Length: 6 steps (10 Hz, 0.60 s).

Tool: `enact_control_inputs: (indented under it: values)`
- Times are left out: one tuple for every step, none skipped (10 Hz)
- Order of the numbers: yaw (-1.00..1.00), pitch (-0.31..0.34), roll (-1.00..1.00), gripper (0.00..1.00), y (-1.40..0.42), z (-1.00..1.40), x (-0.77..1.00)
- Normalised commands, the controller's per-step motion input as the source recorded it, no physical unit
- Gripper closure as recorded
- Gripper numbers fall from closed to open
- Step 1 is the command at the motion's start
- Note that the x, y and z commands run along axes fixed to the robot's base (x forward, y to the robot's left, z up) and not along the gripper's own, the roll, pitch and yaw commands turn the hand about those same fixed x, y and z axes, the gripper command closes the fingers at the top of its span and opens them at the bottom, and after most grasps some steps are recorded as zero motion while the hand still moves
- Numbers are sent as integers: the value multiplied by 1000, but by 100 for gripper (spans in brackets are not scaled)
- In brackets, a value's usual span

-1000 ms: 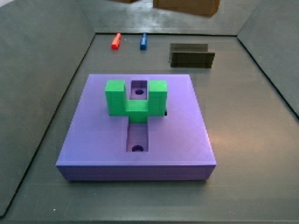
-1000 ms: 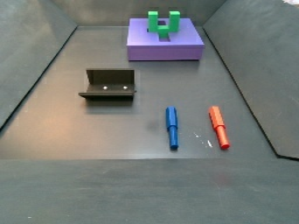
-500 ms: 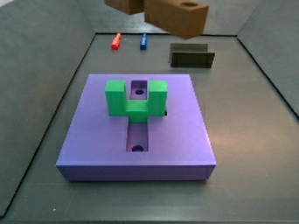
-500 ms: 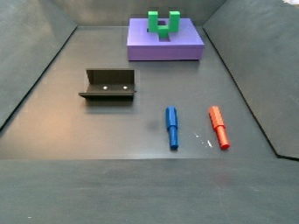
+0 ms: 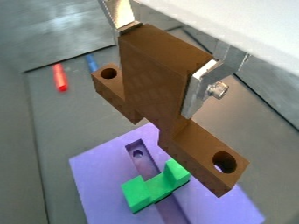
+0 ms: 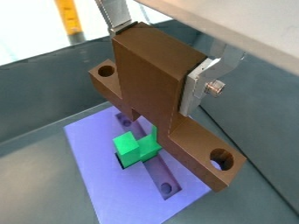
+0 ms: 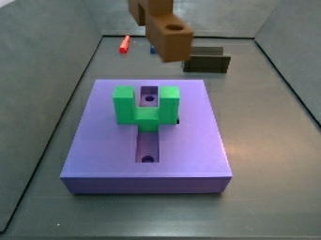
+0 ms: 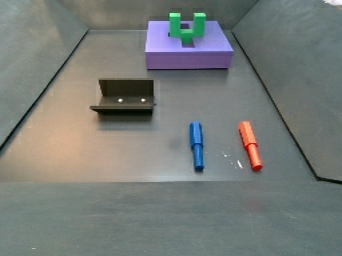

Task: Pick up the brown object. Move up. Move to above the board. Insert the brown object.
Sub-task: Insert the brown object.

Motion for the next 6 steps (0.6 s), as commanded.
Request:
enact_control_inputs:
  values:
    - [-1000,0,26,100,-111,-289,0]
    - [-1000,0,19,100,-131,-303,0]
    - [-971,0,3,100,-243,-340,0]
    - [-931,0,3,100,-303,-337,0]
    - [-683,0,0,100,-383,-240,-74]
    - [49,-13,0,100,-131,-106,0]
